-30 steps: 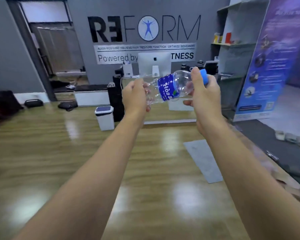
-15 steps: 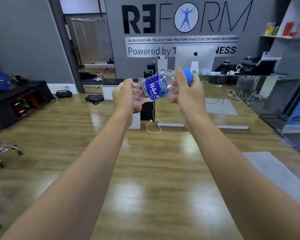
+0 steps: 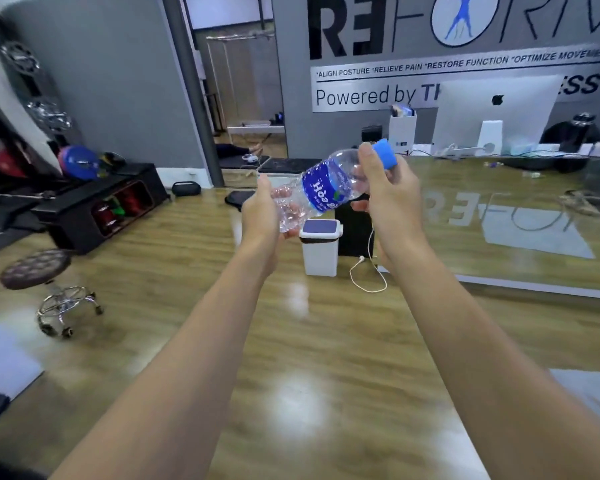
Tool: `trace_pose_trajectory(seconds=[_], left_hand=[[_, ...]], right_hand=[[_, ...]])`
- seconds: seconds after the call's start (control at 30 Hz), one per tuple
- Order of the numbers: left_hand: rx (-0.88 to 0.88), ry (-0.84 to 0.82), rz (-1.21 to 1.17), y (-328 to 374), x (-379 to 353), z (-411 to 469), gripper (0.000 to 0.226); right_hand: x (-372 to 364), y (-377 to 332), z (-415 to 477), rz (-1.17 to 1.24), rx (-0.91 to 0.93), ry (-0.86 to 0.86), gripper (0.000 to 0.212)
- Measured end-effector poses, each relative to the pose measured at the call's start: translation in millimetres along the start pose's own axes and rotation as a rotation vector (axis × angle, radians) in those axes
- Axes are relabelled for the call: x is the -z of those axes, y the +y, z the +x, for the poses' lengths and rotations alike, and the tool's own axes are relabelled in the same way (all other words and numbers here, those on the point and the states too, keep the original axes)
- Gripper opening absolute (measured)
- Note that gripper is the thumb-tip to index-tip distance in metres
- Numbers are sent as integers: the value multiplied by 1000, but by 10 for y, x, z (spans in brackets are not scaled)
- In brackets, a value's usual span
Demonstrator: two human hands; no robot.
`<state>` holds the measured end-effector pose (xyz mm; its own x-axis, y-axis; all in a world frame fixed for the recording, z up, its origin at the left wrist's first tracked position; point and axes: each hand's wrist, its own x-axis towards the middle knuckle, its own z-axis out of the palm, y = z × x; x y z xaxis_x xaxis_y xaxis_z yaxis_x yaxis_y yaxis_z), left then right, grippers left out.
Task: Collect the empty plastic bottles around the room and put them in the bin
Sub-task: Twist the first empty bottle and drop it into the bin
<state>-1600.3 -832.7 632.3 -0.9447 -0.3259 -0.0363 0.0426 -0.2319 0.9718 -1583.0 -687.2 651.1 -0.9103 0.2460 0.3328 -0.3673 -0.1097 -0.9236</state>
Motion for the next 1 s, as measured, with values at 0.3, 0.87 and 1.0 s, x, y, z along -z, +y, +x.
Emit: trace_pose_trajectory(seconds=[0.3,0.87,1.0], left_hand=[[24,-53,6,-275,182,1994,38],[-36,-266,273,-689,57,5467,25],[-33,-301,407,-849,-79,6395,35]], right_hand=[[-1018,968,1353,85,-51,-158,17],[-2492,2668,4070,8,-67,36,23],[-2825,3265,4832,18,-122,72,20]])
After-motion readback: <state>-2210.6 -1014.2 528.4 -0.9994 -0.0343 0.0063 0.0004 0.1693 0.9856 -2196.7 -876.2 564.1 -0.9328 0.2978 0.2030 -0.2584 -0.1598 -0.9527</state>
